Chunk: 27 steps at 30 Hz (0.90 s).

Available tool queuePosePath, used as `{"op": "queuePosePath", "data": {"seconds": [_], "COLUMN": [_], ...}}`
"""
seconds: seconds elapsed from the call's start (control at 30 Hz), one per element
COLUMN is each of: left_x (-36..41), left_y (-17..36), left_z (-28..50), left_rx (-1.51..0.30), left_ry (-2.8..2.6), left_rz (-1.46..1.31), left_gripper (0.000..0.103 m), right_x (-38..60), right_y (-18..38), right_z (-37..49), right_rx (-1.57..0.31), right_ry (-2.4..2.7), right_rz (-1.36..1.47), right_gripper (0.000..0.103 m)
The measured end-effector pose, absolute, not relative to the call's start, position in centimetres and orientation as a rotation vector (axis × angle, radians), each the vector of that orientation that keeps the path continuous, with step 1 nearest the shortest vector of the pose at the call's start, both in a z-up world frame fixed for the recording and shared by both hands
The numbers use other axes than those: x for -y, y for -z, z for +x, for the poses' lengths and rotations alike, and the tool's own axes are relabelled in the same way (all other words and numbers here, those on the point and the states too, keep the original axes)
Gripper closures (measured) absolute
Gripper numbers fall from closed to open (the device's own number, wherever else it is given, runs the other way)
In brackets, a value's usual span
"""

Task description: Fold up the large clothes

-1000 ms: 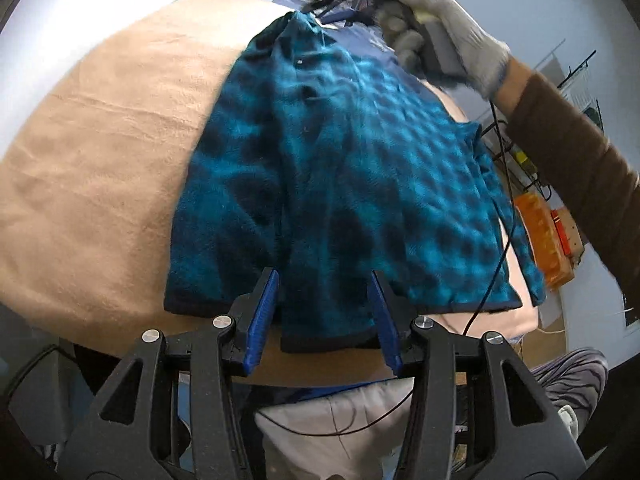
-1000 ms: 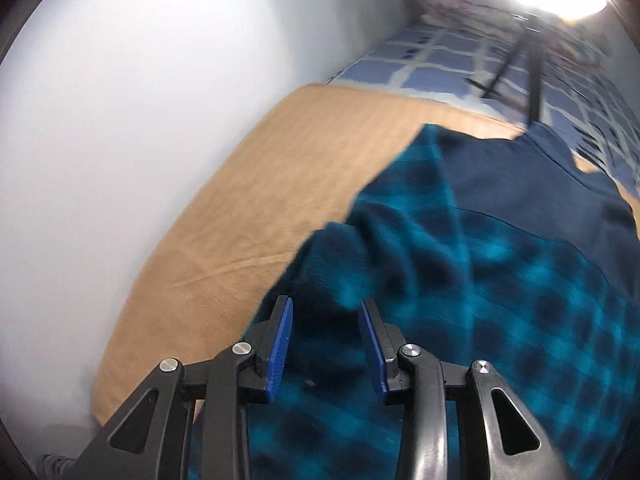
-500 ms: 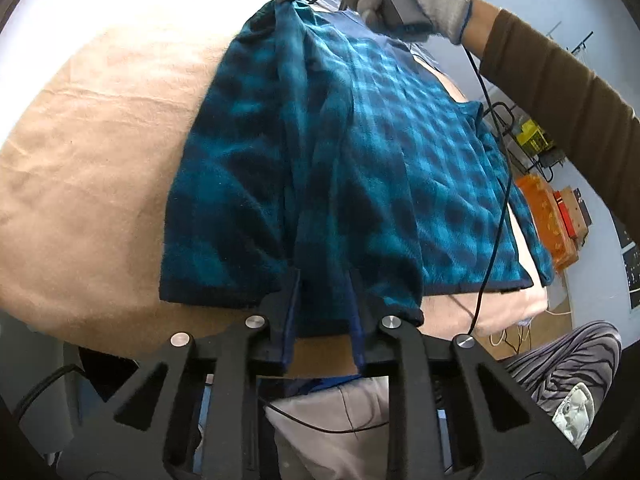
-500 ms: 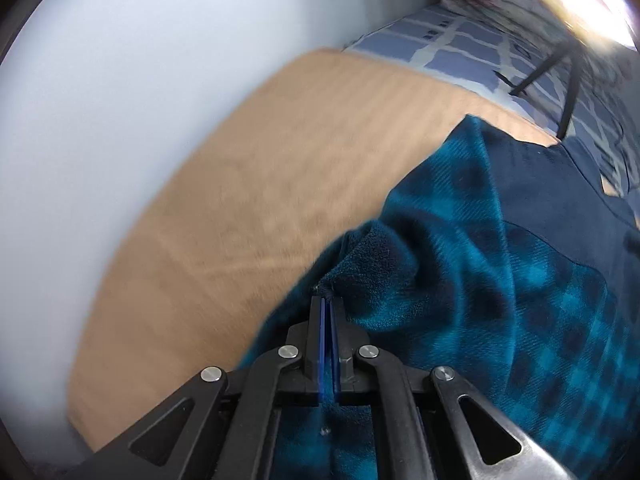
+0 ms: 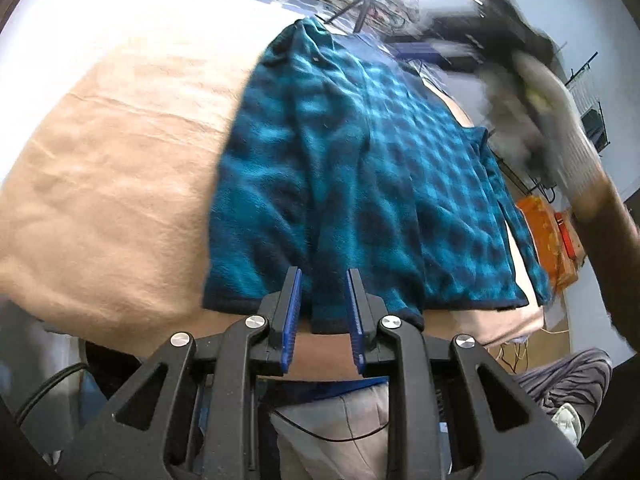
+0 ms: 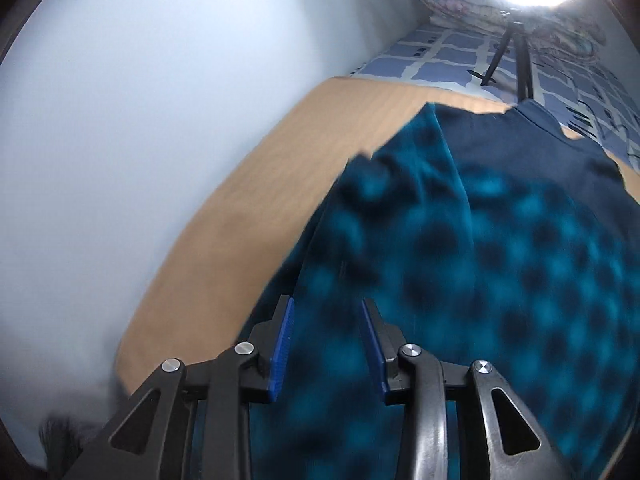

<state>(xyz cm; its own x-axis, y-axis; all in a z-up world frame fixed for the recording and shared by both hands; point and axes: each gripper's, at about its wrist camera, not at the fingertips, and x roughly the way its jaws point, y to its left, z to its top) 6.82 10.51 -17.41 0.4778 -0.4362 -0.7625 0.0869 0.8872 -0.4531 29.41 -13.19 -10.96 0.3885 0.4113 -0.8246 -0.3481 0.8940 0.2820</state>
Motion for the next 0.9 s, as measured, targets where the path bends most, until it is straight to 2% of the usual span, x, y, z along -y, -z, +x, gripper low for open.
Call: {"op": "queuePosePath", "data": {"seconds": [0.23, 0.4, 0.6, 0.63, 0.67, 0.7, 0.77, 0.9], "left_x": [-11.7, -12.4, -12.4, -12.2, -11.9, -11.7, -11.3, -11.3], "left_y": [16.6, 16.8, 17.5, 17.4, 17.3, 17.1, 16.9, 17.1], "left_z": [6.9, 7.6, 7.4, 7.3, 7.2, 7.2, 7.0, 6.8], "left_rx": [-1.044, -1.063, -1.055, -1.052, -1.045, -1.041, -1.034, -1.039], "left_ry": [0.34, 0.355, 0.352, 0.354, 0.356, 0.359, 0.36, 0.364], "left_rz": [-0.408, -0.455, -0.527, -0.516, -0.501, -0.489, -0.458, -0.464], "left_gripper": [0.082, 0.082, 0.082, 0.082, 0.082, 0.082, 0.082, 0.082], "right_x": [15.0, 12.6, 9.4, 8.9, 8.6, 8.4, 8.8, 11.1], "right_y": [11.3, 14.5, 18.4, 19.1, 19.5, 20.1, 20.5, 17.4], "right_z": [15.5, 6.3, 3.1, 3.1, 2.9, 2.8, 2.9, 1.4], "right_rx": [-1.051, -1.071, -1.054, -1.054, -1.053, -1.053, -1.066, -0.986], "right_ry": [-0.557, -0.652, -0.647, -0.628, -0.618, -0.604, -0.592, -0.571], "right_rz": [0.04, -0.057, -0.281, -0.335, -0.37, -0.409, -0.418, -0.344], "right_gripper": [0.069, 0.069, 0.069, 0.072, 0.082, 0.1, 0.103, 0.103]}}
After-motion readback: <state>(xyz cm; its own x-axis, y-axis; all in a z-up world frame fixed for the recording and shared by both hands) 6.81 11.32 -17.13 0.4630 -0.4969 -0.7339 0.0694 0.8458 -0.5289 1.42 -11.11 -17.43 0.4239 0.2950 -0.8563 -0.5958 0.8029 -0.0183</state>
